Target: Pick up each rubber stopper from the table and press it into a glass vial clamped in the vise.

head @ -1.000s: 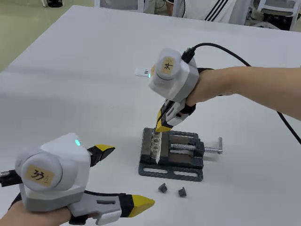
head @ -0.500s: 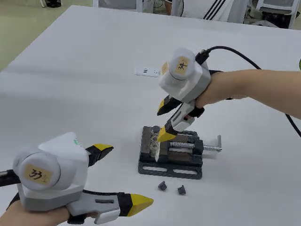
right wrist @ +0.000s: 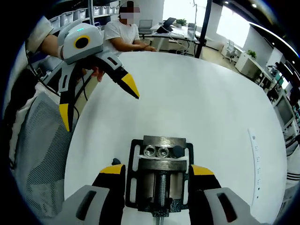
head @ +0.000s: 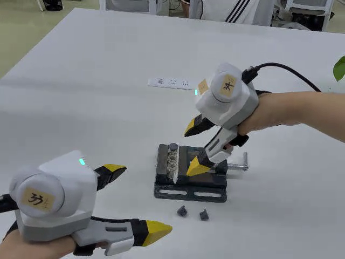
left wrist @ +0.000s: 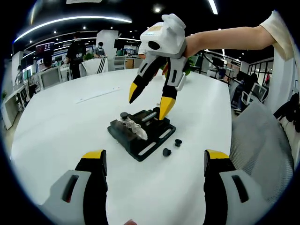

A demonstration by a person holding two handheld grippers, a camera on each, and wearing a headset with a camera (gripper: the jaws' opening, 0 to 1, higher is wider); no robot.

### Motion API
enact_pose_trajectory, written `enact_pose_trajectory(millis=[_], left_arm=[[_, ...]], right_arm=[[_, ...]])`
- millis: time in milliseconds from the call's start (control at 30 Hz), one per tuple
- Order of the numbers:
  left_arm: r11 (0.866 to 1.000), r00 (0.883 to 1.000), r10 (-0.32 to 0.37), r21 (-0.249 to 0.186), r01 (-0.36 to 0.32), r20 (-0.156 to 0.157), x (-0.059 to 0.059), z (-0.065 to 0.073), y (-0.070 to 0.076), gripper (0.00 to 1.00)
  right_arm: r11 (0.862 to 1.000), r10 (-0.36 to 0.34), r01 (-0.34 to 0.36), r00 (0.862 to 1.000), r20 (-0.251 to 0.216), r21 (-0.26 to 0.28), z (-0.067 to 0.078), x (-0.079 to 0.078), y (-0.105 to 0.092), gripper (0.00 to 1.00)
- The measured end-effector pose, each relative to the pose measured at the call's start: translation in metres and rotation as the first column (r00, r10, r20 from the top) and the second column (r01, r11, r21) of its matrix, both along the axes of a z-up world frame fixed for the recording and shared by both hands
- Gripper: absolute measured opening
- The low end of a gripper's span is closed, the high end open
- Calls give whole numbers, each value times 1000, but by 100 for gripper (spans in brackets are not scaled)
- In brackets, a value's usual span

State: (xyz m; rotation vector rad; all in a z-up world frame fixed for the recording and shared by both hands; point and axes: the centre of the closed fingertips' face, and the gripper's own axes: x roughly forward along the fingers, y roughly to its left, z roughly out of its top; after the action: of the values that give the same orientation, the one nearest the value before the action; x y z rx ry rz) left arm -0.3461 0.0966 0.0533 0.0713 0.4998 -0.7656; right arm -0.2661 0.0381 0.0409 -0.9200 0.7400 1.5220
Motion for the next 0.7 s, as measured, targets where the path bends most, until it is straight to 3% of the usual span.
enact_pose_trajectory(millis=[467,700], left_arm=[[1000,1000,-13,11,13,0,-3,1,1,84],[1000,1000,-24,15,24,-4,-5,0,-2,84]], right_arm=[[999,16,-15,999,-28,42,-4,-43,-29,44],[998,56,-54,997,-44,41,-22,-68,-39,39]])
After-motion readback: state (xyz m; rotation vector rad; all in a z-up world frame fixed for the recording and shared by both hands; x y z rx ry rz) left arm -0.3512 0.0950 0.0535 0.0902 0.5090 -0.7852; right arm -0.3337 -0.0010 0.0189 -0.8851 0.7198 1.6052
